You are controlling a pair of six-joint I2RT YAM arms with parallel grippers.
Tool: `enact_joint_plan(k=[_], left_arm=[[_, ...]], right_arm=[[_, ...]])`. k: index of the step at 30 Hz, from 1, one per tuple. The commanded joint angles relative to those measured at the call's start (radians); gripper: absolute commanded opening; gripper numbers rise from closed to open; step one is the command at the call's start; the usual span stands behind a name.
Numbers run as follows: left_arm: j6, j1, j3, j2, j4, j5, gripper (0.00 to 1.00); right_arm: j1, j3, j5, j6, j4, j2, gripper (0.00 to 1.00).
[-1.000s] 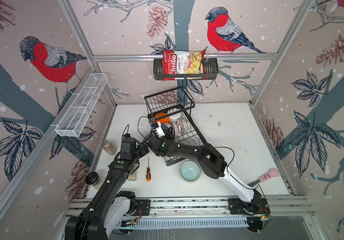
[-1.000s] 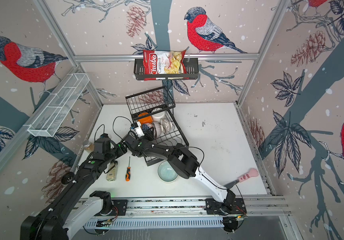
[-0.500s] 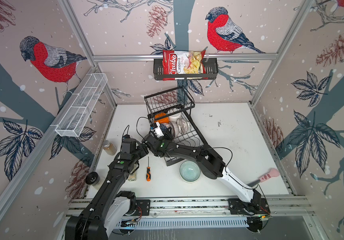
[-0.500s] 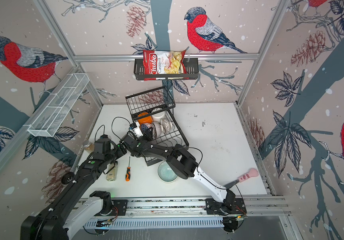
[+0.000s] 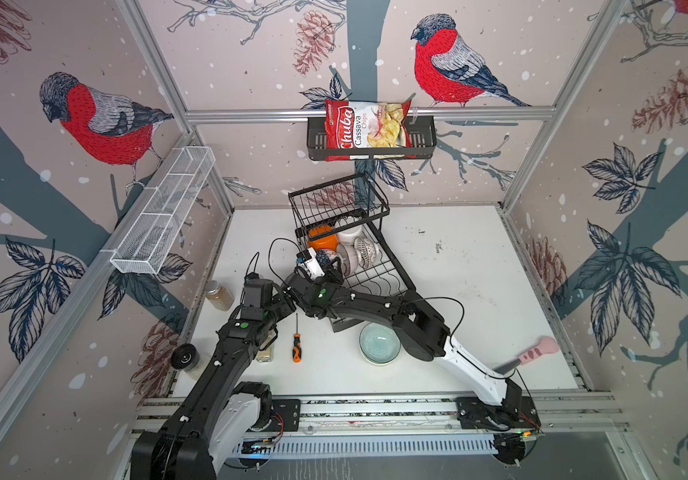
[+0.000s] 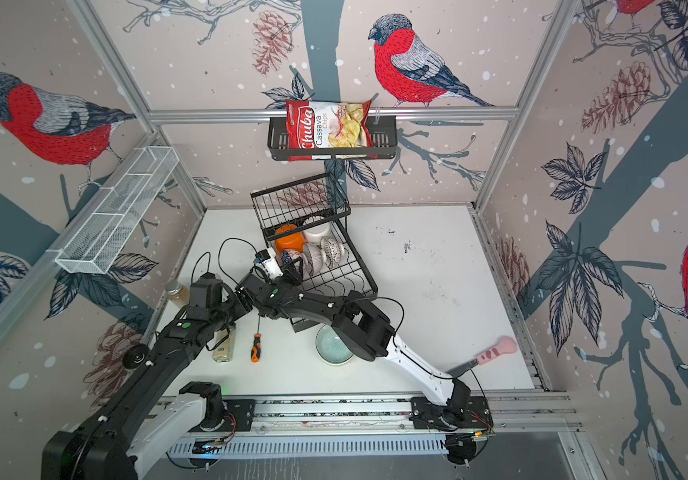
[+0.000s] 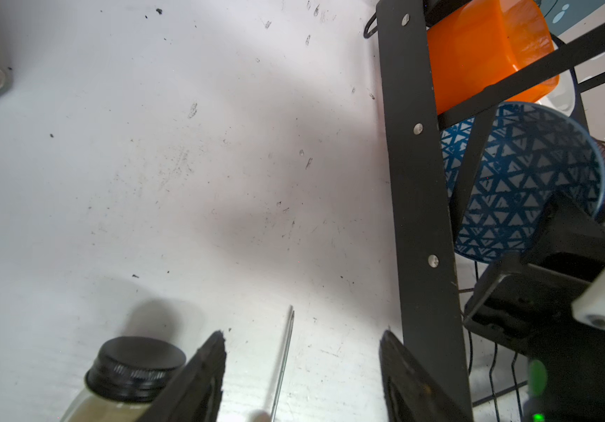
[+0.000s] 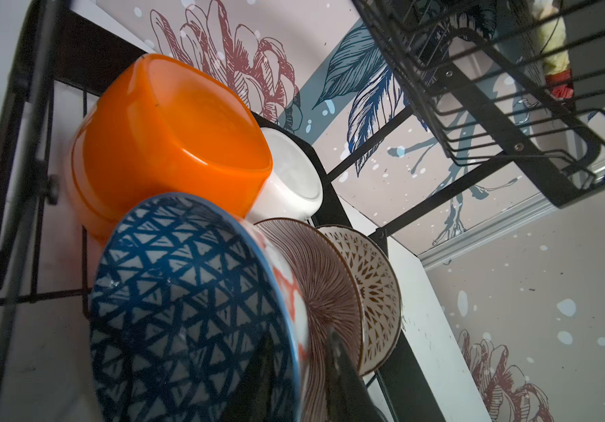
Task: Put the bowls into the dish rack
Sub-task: 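Lower the blue-patterned bowl into the rack slot with the right gripper, then open the right gripper to release the blue-patterned bowl upright in the rack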
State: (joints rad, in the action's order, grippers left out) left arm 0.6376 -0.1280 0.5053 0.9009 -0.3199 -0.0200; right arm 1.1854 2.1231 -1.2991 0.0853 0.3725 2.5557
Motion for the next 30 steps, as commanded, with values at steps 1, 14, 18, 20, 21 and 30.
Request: enact_joint_plan(k=[1,14,18,20,21,30], left_arm=[[-0.018,-0.002,0.005,-0.005,0.122,-0.064,0.67],[-0.019,-0.002,0.014,-0.011,0.115,-0.069,0.67],[-0.021,-0.002,0.015,-0.017,0.114,-0.067,0.67],[-0.02,-0.002,0.015,-0.017,0.11,-0.067,0.67],[-0.022,-0.003,0.016,-0.017,0.11,-0.067,0.67],[-0.028,-0.002,0.026,-0.008,0.108,-0.076,0.67]], right_arm=[[0.02,0.001,0.024,0.037,0.069,0.011,0.28],[0.016,-0.014,0.036,0.048,0.073,-0.045,0.55],[0.01,-0.018,0.056,0.061,0.079,-0.064,0.56],[0.009,-0.023,0.064,0.067,0.083,-0.074,0.56],[0.008,-0.026,0.065,0.072,0.087,-0.079,0.57],[0.008,-0.085,0.137,0.105,0.084,-0.155,0.6]])
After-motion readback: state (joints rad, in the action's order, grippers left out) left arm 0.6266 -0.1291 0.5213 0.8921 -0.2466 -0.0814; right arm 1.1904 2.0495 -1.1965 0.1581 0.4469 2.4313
